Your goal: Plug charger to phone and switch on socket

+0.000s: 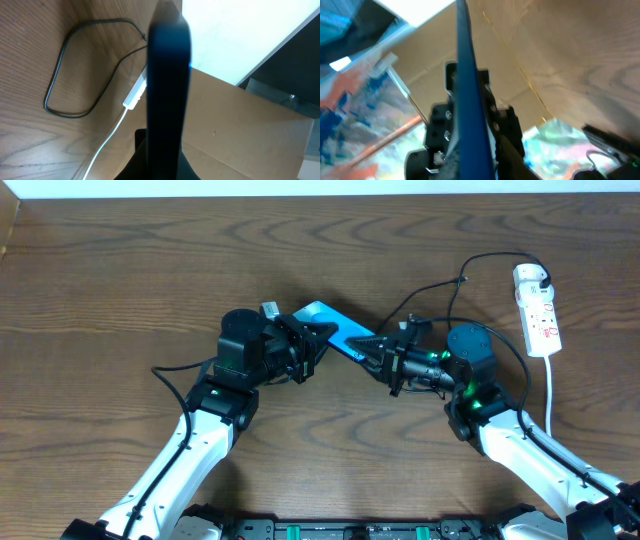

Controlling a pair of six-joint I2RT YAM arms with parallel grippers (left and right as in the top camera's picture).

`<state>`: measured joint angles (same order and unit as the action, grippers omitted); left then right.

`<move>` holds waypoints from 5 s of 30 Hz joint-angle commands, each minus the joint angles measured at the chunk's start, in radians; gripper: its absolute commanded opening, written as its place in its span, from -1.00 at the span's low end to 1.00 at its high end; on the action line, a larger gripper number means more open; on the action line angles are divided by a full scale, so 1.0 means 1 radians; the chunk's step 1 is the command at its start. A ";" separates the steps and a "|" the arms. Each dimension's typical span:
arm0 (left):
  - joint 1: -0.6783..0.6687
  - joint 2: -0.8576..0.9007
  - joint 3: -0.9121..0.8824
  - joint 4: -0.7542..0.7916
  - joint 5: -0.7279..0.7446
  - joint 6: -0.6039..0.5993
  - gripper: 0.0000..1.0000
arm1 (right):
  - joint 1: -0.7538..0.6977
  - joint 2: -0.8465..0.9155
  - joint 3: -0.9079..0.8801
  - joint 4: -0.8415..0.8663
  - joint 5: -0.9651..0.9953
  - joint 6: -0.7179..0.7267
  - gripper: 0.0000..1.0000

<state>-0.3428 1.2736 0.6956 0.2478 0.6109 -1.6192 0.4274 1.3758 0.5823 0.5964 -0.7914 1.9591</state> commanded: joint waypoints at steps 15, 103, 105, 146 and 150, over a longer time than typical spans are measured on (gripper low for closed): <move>0.090 0.006 0.020 0.016 -0.016 0.145 -0.85 | 0.001 -0.010 0.003 -0.010 -0.013 -0.433 -0.14; 0.200 0.184 0.022 0.027 0.469 0.366 -0.85 | -0.224 0.977 1.260 -1.357 0.920 -0.912 -0.46; 0.200 0.184 0.022 0.027 0.469 0.366 -0.85 | -0.224 0.981 1.260 -1.349 0.920 -0.945 -0.63; 0.200 0.184 0.023 0.027 0.470 0.366 -0.85 | -0.015 0.981 1.121 -1.653 0.981 -1.420 0.06; 0.200 0.184 0.022 0.027 0.470 0.366 -0.85 | -0.015 0.981 1.121 -1.655 0.980 -1.406 -0.17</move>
<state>-0.1425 1.4635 0.6960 0.2661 1.0672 -1.2743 0.4179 2.2745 1.7466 -1.0611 0.0967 0.5228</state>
